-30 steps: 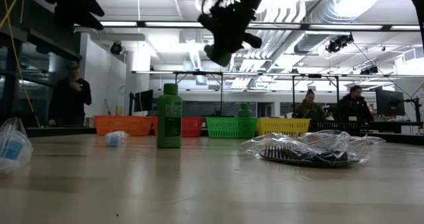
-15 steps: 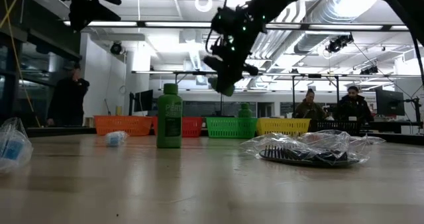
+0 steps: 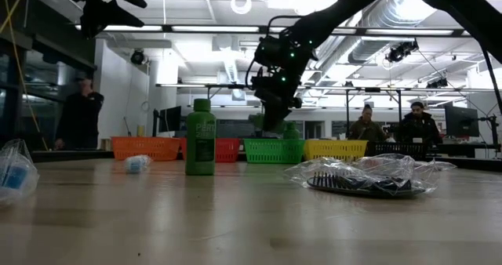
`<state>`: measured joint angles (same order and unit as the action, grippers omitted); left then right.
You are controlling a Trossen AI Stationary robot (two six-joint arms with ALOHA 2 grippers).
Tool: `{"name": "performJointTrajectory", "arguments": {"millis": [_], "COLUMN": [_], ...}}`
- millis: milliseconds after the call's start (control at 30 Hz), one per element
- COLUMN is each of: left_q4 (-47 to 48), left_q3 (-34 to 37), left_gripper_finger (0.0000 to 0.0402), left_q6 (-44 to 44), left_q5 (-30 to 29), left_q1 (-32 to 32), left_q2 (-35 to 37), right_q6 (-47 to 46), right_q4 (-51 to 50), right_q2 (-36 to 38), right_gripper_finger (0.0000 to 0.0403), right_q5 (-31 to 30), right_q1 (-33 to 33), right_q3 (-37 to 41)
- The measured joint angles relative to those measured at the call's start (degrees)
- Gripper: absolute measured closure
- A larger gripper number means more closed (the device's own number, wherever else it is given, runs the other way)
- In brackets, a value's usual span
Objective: Pick & Place Travel size toiletries
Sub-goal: Put the green shampoo into the green bin
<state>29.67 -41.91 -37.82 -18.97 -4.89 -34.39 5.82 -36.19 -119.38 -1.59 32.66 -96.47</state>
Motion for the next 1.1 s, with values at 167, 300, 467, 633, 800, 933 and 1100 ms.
{"name": "performJointTrajectory", "arguments": {"millis": [167,300,467,633,800,933,1100], "left_q4": [0.00,-0.03,-0.03,0.53,1.16,4.80,5.83], "left_q3": [0.00,0.00,0.00,-1.06,-3.45,-5.49,-5.57], "left_gripper_finger": [0.0216,0.0216,0.0216,0.0216,0.0216,0.0216,0.0216], "left_q6": [-0.20,-0.23,-1.25,-1.70,-1.18,-1.06,-1.06], "left_q5": [-0.29,-0.41,-1.17,-1.02,0.42,0.72,3.87], "left_q1": [0.00,0.00,0.00,0.00,0.00,0.00,0.00], "left_q2": [-0.02,-0.02,-0.02,0.00,-0.34,-0.39,-0.54], "right_q6": [2.91,3.18,0.77,-3.84,-8.03,-11.64,-13.63], "right_q4": [0.03,-0.19,-1.20,-3.07,-4.52,-4.55,-5.36], "right_q2": [-0.01,-0.01,0.25,4.71,10.47,15.76,20.61], "right_gripper_finger": [0.0305,0.0277,0.0248,0.0232,0.0234,0.0241,0.0251], "right_q5": [0.16,0.08,0.39,0.66,3.95,7.59,6.38], "right_q1": [0.51,0.50,0.48,0.23,-0.38,-1.70,-4.83], "right_q3": [0.00,0.00,0.00,-0.02,-0.02,-0.04,-0.04]}}
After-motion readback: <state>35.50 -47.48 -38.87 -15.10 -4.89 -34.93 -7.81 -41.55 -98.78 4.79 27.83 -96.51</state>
